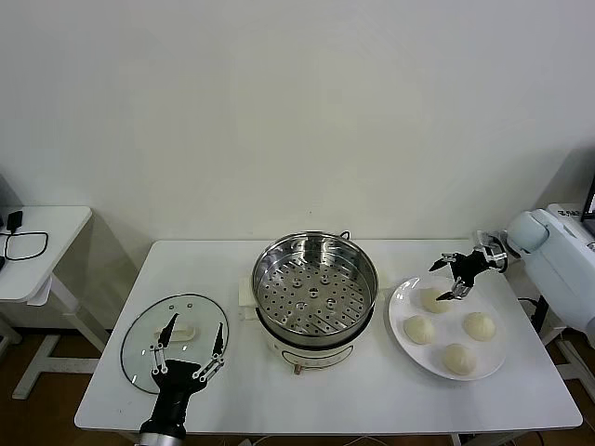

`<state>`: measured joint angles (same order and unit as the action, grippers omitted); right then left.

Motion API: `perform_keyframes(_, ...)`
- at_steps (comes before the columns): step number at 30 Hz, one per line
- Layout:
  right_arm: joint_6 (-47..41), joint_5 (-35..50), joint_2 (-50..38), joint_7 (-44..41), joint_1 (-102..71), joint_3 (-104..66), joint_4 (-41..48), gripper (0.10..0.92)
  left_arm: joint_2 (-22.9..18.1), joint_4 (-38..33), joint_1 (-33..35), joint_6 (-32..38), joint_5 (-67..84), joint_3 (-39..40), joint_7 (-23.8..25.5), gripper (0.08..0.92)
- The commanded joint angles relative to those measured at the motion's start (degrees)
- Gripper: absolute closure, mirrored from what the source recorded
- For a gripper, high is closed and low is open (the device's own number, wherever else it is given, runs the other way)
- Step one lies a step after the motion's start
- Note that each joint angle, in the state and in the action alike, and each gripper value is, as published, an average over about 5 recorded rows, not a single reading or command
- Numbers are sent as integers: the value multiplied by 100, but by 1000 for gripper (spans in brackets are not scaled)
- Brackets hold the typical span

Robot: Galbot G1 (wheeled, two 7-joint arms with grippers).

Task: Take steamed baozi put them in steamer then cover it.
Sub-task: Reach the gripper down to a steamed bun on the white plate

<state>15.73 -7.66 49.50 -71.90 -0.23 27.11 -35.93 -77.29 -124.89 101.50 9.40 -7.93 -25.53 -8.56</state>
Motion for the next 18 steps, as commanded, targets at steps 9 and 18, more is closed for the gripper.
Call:
perform_keyframes(9,311,-1043,576,283,-62,102,687,203,-13,28,3,23,4,-40,-62,177)
perform_keyframes(18,348,-1120,675,320,-94,155,678,276,-14,45,-22,33,25,-56,-96,177)
